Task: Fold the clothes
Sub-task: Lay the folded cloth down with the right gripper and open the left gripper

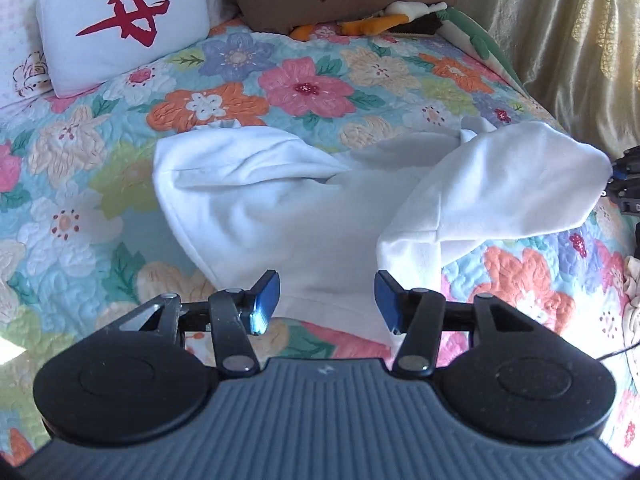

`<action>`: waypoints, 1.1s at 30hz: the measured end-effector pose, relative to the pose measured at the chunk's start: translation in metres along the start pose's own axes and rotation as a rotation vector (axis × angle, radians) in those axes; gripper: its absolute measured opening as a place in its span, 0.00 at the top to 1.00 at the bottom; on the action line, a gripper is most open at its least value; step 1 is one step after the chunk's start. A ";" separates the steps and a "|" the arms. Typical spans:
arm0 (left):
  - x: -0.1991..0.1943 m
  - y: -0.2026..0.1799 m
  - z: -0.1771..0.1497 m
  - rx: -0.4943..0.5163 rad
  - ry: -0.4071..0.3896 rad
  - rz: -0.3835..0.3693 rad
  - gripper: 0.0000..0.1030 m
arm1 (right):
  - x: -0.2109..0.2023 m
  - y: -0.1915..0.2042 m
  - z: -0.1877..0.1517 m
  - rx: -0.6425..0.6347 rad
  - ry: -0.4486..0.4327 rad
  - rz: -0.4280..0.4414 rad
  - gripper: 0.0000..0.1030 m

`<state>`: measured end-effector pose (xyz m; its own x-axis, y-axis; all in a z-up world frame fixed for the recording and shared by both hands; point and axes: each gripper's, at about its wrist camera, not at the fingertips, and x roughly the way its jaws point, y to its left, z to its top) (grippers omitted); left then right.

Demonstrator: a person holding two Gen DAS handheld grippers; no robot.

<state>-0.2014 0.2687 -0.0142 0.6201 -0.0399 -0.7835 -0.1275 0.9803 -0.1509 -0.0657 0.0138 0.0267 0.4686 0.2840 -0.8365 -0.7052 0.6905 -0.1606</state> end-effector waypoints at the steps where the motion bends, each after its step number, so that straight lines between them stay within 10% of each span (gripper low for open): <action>1: -0.008 0.003 0.001 0.015 -0.002 0.001 0.50 | 0.003 0.000 -0.005 0.037 -0.022 0.004 0.91; 13: -0.063 0.054 0.025 -0.042 -0.022 -0.036 0.40 | 0.036 0.004 -0.008 0.108 -0.017 -0.022 0.89; 21: 0.004 0.033 0.020 -0.037 -0.038 0.057 0.40 | 0.039 0.020 -0.009 0.121 -0.015 -0.053 0.88; 27: 0.063 0.014 0.014 -0.145 0.008 -0.093 0.40 | 0.042 0.021 -0.010 0.116 -0.020 -0.077 0.87; 33: 0.076 0.018 0.007 0.003 -0.012 0.099 0.39 | 0.047 0.019 -0.020 0.160 -0.061 -0.111 0.86</action>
<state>-0.1509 0.2845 -0.0722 0.6142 0.0592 -0.7869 -0.1863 0.9799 -0.0716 -0.0674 0.0269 -0.0264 0.5735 0.2372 -0.7841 -0.5563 0.8154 -0.1601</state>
